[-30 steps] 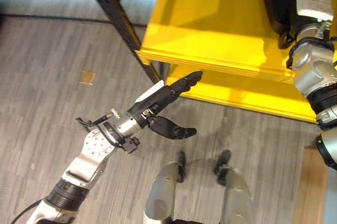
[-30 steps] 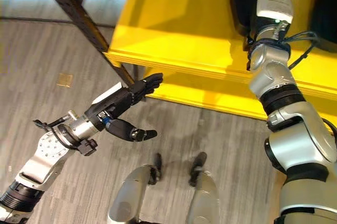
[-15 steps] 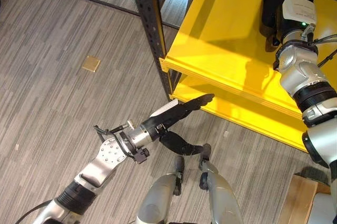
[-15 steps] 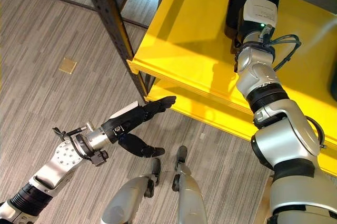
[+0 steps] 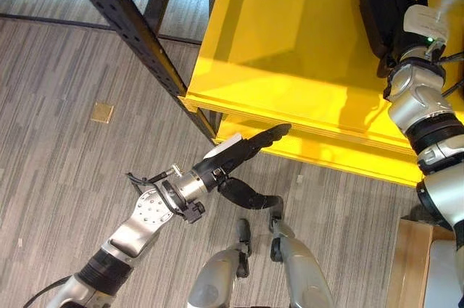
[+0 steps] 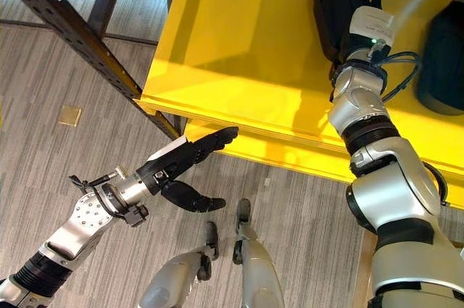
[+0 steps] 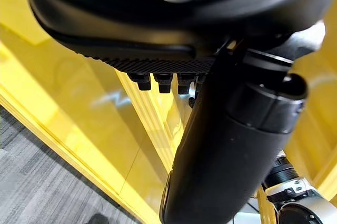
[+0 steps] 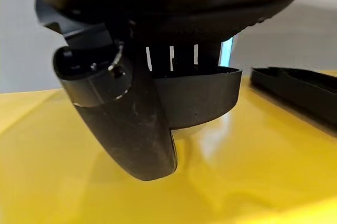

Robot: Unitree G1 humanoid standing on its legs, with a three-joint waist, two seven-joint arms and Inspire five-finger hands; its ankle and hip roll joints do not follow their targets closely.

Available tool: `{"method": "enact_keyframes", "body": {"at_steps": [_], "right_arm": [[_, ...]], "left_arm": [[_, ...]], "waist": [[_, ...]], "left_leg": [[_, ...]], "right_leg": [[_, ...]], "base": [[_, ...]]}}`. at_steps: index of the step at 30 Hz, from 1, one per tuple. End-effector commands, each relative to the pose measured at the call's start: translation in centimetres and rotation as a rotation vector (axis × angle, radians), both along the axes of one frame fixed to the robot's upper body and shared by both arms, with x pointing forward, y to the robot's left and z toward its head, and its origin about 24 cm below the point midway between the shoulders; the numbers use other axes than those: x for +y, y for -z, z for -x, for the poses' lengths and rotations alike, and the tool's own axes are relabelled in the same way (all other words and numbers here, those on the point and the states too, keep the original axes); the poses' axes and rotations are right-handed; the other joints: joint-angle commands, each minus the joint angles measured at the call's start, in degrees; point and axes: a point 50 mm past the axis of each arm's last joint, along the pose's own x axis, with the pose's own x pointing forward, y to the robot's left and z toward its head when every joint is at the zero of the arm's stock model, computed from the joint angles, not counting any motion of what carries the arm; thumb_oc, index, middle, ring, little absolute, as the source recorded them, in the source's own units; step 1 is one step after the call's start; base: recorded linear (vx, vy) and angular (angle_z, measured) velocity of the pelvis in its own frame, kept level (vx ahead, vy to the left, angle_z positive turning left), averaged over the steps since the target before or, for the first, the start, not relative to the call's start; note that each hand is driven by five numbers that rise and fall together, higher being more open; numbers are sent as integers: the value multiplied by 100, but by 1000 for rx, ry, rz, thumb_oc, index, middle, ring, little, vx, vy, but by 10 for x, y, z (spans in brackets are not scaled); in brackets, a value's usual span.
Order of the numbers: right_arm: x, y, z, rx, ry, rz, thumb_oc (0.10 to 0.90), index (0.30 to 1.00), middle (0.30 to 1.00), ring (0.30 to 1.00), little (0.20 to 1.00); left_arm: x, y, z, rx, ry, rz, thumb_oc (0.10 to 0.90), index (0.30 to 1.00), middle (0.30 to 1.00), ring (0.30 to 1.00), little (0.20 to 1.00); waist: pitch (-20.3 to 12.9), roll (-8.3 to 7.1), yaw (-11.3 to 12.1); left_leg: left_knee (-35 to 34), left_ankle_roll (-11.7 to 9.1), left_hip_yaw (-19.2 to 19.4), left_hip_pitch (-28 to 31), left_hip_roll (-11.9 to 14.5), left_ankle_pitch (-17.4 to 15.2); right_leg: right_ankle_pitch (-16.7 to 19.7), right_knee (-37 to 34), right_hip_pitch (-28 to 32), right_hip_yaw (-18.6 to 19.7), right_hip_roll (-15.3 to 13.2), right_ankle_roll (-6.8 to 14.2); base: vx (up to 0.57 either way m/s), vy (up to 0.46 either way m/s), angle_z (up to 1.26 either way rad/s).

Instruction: Move parts from the plastic box to the shelf.

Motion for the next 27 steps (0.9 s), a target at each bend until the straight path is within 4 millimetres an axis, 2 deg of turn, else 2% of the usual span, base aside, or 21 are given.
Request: {"method": "enact_keyframes", "body": {"at_steps": [1,4,9,10,17,24,27], "right_arm": [[-6,-51,10,-125,40,129,400,300,300,300,300],[-5,-51,9,-114,28,139,400,300,300,300,300],[5,-51,5,-106,-33,175,400,300,300,300,300],[11,-50,4,-99,-59,202,400,300,300,300,300],[21,-46,3,-55,-113,218,400,300,300,300,300],[29,-35,2,-27,-129,219,400,300,300,300,300],[29,-34,3,-22,-115,220,400,300,300,300,300]], "left_arm": [[-23,-31,24,-165,109,170,900,1000,1000,1000,1000],[-25,-32,22,-177,107,185,900,1000,1000,1000,1000],[-30,-34,20,-173,113,197,900,1000,1000,1000,1000],[-31,-33,20,-169,117,203,900,1000,1000,1000,1000],[-31,-33,20,-171,109,198,900,1000,1000,1000,1000],[-29,-37,25,-223,130,193,900,1000,1000,1000,1000],[-30,-43,30,-269,178,199,900,1000,1000,1000,1000]], "waist": [[-593,242,221],[-588,291,211],[-597,373,172],[-591,393,149],[-566,420,101],[-560,373,121],[-585,352,130]], "left_leg": [[558,-552,147,609,1156,-1035],[689,-559,199,631,1121,-1051],[862,-515,196,614,1010,-1127],[854,-513,201,645,985,-1131],[682,-411,163,714,839,-1345],[656,-389,128,723,936,-1367],[606,-444,125,763,1045,-1317]], "right_leg": [[-558,650,-449,-777,-727,803],[-581,745,-563,-897,-748,751],[-670,1021,-776,-884,-787,699],[-664,1047,-823,-850,-799,713],[-606,1151,-1004,-698,-923,834],[-687,1398,-1115,-633,-1021,852],[-867,1670,-1167,-637,-1052,789]], "base": [[29,22,-32],[9,24,-39],[22,60,-9],[22,42,-5],[22,27,-5],[80,-76,4],[160,-160,2]]}}
